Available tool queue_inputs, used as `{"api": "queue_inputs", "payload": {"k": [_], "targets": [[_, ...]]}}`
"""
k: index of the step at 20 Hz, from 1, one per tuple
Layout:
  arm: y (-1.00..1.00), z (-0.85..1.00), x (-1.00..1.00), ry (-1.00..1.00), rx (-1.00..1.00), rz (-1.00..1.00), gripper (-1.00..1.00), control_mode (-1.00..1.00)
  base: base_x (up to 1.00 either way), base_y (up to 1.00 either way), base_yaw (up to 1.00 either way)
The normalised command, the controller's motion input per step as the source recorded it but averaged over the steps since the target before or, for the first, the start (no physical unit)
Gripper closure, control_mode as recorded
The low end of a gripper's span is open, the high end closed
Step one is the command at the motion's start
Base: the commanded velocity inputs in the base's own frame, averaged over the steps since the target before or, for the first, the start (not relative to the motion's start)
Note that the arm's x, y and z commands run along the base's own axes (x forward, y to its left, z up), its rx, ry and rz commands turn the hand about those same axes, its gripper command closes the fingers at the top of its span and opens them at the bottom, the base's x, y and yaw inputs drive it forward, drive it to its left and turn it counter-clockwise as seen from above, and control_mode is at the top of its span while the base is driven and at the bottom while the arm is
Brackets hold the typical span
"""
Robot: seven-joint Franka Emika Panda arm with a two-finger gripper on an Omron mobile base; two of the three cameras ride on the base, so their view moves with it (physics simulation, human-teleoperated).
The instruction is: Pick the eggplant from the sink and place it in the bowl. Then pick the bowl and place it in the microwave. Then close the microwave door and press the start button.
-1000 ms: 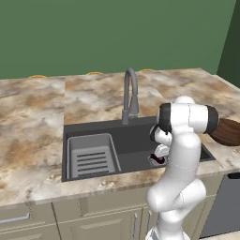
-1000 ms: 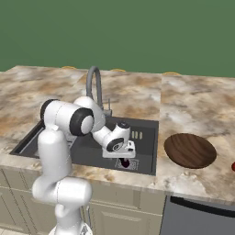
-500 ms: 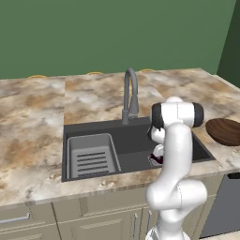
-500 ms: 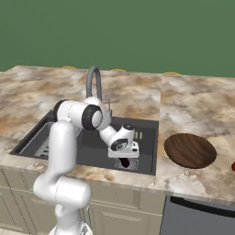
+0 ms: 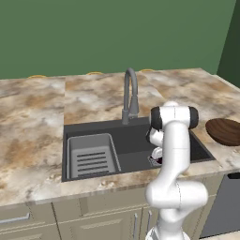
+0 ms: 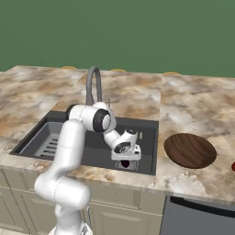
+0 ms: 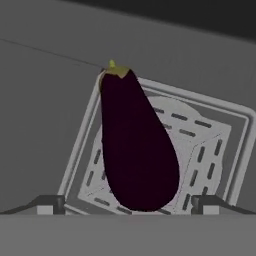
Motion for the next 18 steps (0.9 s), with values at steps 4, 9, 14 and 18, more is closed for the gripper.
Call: {"api": "queue_inputs", "payload": {"k": [4, 9, 14, 18], "targets": [[-0.11, -0.27, 0.33, 0.0, 0.0, 0.02, -1.0, -1.0, 0.0, 0.0, 0.0], [-0.11, -0.28, 0.26, 0.0, 0.0, 0.03, -1.0, -1.0, 0.0, 0.0, 0.0], [-0.01, -0.17, 0.01, 0.0, 0.0, 0.02, 1.0, -1.0, 0.0, 0.0, 0.0], [0.0, 0.29, -0.23, 0.0, 0.0, 0.0, 1.0, -1.0, 0.0, 0.0, 0.0]]}}
